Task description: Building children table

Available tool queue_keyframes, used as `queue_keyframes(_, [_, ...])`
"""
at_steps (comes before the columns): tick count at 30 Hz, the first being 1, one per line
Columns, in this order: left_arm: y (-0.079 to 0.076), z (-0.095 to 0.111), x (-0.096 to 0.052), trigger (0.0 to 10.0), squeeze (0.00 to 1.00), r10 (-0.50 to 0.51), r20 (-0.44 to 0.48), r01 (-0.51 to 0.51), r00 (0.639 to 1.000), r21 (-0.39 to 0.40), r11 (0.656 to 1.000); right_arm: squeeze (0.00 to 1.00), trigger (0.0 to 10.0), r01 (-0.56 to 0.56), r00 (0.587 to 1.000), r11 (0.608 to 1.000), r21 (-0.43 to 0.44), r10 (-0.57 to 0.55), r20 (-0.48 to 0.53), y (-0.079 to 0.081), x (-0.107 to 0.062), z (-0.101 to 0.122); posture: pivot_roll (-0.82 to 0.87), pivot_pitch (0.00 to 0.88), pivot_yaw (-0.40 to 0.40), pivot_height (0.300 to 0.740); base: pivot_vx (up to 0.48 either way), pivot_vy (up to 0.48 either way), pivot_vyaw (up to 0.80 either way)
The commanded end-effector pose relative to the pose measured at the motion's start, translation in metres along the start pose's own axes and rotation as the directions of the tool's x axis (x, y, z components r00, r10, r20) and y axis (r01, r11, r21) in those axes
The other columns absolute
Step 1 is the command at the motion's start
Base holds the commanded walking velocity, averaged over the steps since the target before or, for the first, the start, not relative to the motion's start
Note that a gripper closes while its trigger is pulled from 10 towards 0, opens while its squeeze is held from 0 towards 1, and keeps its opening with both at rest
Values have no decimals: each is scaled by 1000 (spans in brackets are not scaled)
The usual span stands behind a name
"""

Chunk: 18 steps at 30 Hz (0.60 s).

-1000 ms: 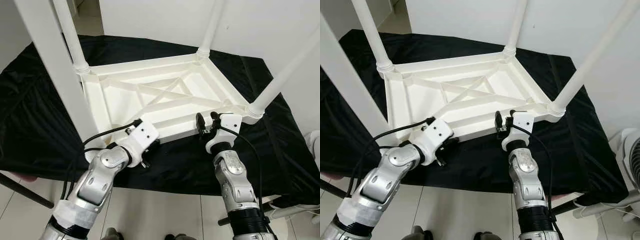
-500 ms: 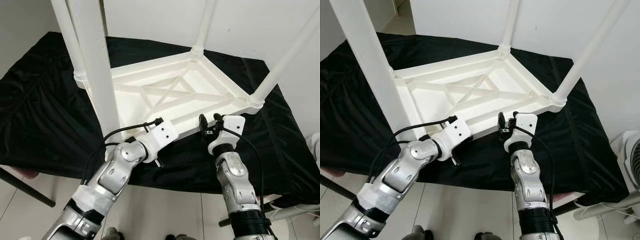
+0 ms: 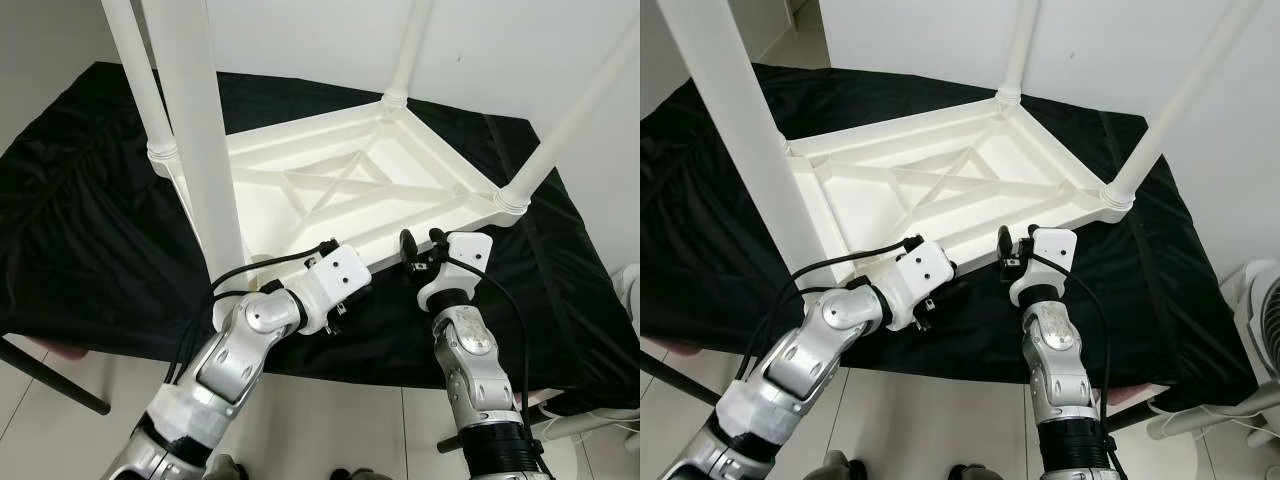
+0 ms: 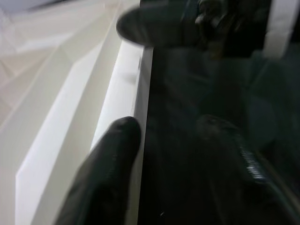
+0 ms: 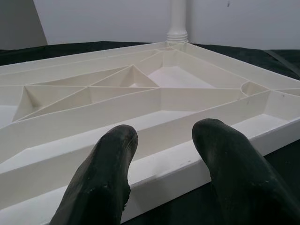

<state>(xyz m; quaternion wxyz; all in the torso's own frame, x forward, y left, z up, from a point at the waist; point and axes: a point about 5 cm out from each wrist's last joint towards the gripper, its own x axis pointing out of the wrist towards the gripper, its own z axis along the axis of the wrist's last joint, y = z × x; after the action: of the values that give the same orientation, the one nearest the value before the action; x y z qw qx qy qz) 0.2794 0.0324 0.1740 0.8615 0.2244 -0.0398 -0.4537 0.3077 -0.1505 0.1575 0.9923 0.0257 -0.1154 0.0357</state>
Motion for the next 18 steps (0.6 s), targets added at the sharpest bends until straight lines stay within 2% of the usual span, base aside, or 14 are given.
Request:
queue_keyframes(1, [0, 4, -3, 10000, 722, 43, 32, -44, 999, 20, 999, 0, 10000, -1, 1000, 1000, 1, 1, -11, -1, 0, -2, -13, 116, -65, 740, 0, 0, 0])
queue_keyframes(2, [0, 4, -4, 10000, 0, 60, 37, -60, 998, 3, 998, 0, 10000, -1, 1000, 1000, 2, 1, -12, -1, 0, -3, -13, 117, -69, 740, 0, 0, 0])
queue_keyframes(9, [-1, 1, -16, 10000, 0, 140, 52, -137, 989, -58, 989, 0, 10000, -17, 1000, 1000, -4, 17, -14, 0, 1, -2, -30, 117, -87, 740, 0, 0, 0])
queue_keyframes(16, [-5, 4, -21, 10000, 0, 101, 76, -97, 992, -50, 994, 0, 10000, -17, 1000, 1000, -8, 17, -11, -1, 0, -1, -44, 122, -86, 740, 0, 0, 0])
queue_keyframes(18, [-6, 5, -22, 10000, 0, 66, 98, -64, 993, -22, 998, 0, 10000, -19, 1000, 1000, -9, 19, -13, -1, -1, -1, -47, 120, -87, 740, 0, 0, 0])
